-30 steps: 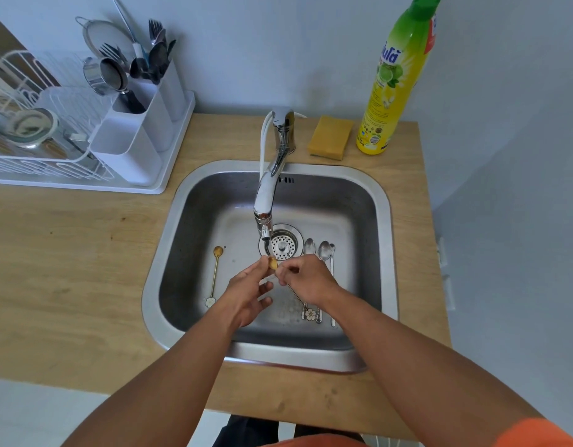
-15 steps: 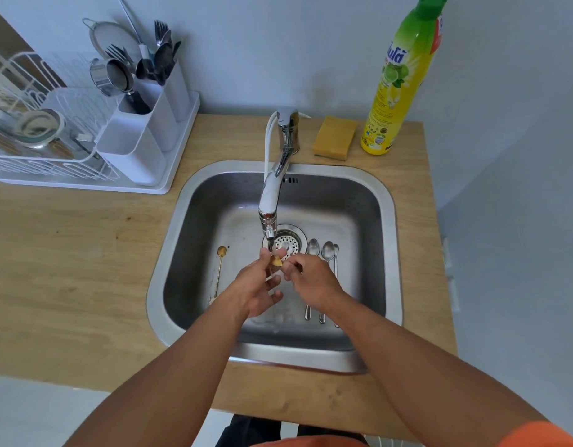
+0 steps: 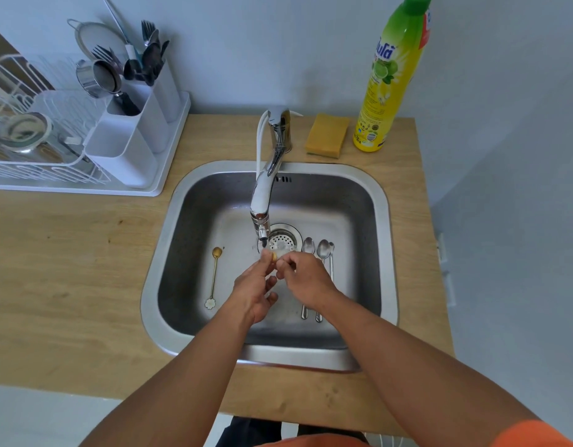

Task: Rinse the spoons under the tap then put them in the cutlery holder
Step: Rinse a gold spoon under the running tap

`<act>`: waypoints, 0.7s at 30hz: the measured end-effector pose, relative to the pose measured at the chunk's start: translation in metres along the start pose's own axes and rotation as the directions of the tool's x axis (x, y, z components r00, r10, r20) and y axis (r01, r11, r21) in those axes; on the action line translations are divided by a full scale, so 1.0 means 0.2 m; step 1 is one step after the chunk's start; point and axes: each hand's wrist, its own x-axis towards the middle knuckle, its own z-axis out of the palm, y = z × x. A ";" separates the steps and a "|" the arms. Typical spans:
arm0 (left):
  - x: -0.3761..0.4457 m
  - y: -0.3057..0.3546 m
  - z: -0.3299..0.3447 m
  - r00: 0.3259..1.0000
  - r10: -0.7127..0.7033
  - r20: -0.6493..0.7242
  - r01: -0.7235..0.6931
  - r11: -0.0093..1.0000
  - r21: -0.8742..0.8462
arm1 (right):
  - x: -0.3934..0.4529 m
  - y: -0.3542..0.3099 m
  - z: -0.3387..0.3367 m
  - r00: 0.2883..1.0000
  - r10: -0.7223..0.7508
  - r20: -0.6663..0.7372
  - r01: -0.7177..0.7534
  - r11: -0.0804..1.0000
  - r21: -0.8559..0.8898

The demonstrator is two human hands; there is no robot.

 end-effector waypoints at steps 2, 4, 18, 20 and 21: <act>0.00 -0.01 -0.01 0.998 0.027 -0.050 -0.027 1.000 0.016 | 0.00 0.00 0.00 1.000 0.014 0.016 -0.015 0.998 0.054; 0.01 -0.01 -0.03 0.994 0.064 -0.090 -0.057 0.995 0.078 | 0.00 0.02 -0.01 0.999 0.032 0.034 -0.036 0.995 0.096; 0.01 0.07 -0.05 0.975 0.073 -0.208 -0.045 0.990 0.133 | -0.02 0.00 0.01 1.000 -0.013 -0.017 0.012 0.995 -0.096; 0.02 0.08 -0.05 0.961 0.116 -0.251 -0.064 0.976 0.206 | -0.02 -0.01 0.00 0.999 -0.048 -0.011 0.044 0.973 -0.225; 0.02 0.09 -0.05 0.957 0.139 -0.253 -0.077 0.967 0.241 | -0.03 -0.01 -0.01 0.999 -0.054 -0.002 0.052 0.966 -0.254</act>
